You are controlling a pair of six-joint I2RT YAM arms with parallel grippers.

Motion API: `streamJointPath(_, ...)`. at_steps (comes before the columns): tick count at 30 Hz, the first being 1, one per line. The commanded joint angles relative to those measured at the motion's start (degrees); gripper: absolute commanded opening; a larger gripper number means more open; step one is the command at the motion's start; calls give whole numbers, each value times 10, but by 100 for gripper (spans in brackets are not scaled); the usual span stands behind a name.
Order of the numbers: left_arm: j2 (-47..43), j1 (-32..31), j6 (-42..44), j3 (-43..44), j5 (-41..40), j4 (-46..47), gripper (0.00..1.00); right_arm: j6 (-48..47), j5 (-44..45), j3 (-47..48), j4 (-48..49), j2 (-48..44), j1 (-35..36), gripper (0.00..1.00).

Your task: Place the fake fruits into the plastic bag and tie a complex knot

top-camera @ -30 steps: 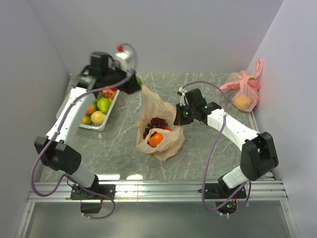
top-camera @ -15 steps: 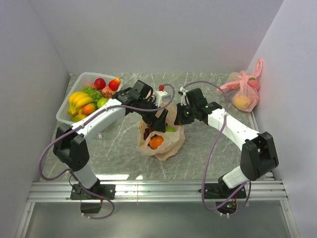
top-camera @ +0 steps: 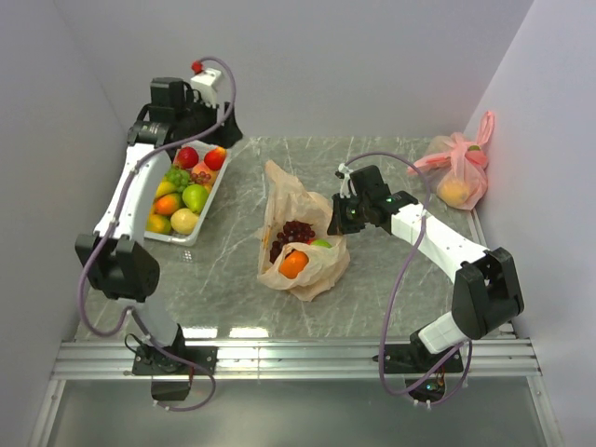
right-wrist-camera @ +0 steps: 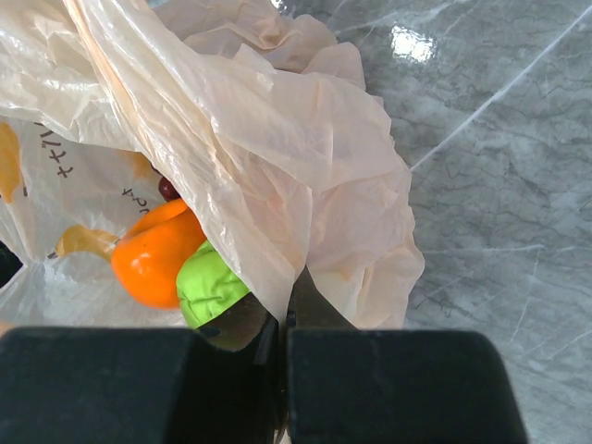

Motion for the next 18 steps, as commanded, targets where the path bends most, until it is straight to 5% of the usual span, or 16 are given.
streamJointPath(1,58,33,-5,22,-67,69,83,1,-5,21,7,-19,-4,0)
streamJointPath(18,246,45,122,125,-148,103,73,-2,-3,16,5,-9,-4,0)
